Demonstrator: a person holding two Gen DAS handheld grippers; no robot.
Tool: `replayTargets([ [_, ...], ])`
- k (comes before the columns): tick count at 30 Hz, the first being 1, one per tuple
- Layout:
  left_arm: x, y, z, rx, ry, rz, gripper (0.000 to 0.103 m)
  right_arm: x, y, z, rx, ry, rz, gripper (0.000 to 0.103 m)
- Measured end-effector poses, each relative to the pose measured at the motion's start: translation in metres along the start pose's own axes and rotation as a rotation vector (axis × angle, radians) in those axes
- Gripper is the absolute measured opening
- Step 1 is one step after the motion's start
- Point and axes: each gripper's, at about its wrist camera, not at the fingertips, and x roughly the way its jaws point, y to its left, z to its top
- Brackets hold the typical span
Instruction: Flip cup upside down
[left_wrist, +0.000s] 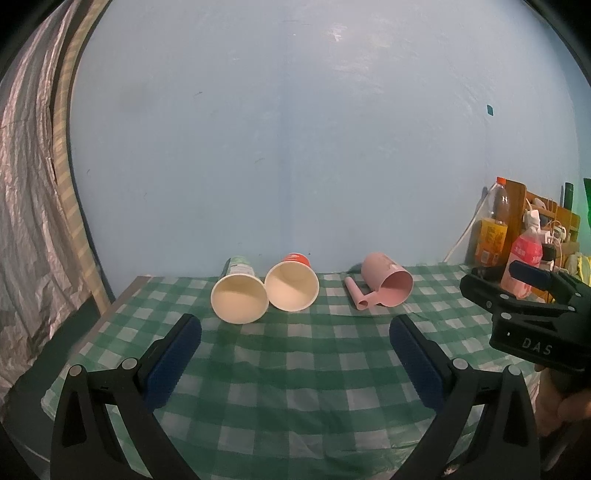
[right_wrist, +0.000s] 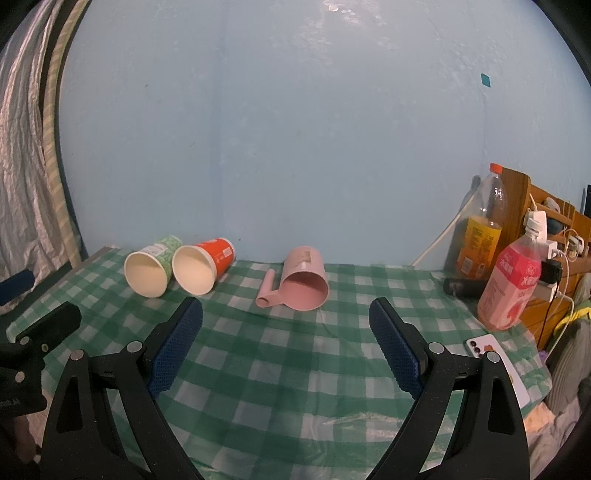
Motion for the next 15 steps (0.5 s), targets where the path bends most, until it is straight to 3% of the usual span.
replayTargets([
  [15,-0.0002,0.0056,0.0053,-0.028,0.005,-0.001,0.103,-0.0003,-0.0008,0.0003,0.002,0.002,-0.002,0.091],
])
